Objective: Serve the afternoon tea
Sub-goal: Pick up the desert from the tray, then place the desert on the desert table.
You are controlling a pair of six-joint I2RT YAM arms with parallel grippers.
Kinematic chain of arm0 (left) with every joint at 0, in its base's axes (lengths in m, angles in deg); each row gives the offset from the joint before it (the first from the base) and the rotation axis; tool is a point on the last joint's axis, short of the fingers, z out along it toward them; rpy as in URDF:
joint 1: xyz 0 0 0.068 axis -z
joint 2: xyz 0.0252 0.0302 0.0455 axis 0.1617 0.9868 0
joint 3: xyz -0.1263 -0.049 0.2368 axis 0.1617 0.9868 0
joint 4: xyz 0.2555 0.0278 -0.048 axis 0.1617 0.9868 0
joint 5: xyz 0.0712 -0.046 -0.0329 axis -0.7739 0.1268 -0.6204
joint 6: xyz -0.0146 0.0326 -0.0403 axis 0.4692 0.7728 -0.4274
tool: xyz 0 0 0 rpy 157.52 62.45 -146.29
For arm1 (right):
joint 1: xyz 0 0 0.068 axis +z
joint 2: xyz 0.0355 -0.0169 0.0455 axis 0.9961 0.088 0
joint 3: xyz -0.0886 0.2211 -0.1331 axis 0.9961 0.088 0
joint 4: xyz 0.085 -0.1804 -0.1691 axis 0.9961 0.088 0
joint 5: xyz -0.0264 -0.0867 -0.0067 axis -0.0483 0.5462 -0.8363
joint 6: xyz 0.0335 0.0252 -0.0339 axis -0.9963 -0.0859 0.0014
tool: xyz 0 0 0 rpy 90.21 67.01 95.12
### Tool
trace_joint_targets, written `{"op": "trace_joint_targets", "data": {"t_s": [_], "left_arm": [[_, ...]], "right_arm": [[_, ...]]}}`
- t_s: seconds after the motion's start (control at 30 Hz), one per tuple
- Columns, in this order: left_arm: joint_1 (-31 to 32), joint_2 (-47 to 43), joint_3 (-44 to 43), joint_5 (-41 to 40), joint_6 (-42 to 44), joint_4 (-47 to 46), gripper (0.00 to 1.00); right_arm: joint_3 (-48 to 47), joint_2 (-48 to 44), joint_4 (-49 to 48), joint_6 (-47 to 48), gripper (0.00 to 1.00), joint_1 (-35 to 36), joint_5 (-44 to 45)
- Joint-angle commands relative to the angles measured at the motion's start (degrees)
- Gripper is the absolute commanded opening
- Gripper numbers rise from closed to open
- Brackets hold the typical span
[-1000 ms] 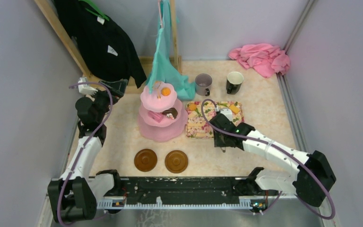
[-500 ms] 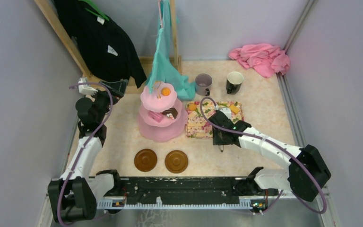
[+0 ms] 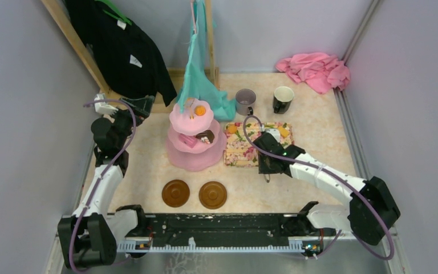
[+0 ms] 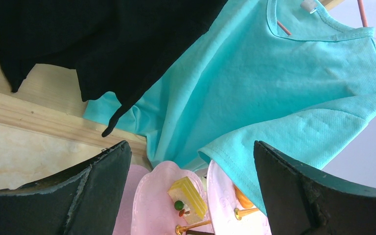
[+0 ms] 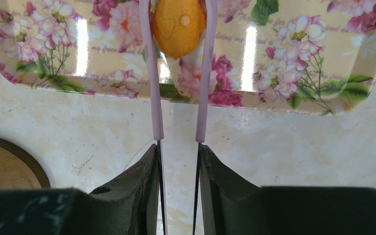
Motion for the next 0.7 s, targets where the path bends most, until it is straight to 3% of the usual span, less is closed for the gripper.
{"op": "trace_joint_targets", "data": {"t_s": [0.0,0.4,0.67], "left_arm": [[0.20,0.09,0.27,0.79,-0.08,-2.24,0.99],[0.16,0.48,0.19,0.72,0.01,-2.06,0.99],[0.21,0.61,0.02,0.42,0.52,-1.64,0.99]], "right_arm": [[-3.63,-5.01,1.21,0.33,0.08,-0.19,0.44],[-15.84,-10.97,8.22,2.29,0.02,0.42,-0.43],[-28.44,-8.64,7.29,3.32,0.01,7.37,-0.49]]}}
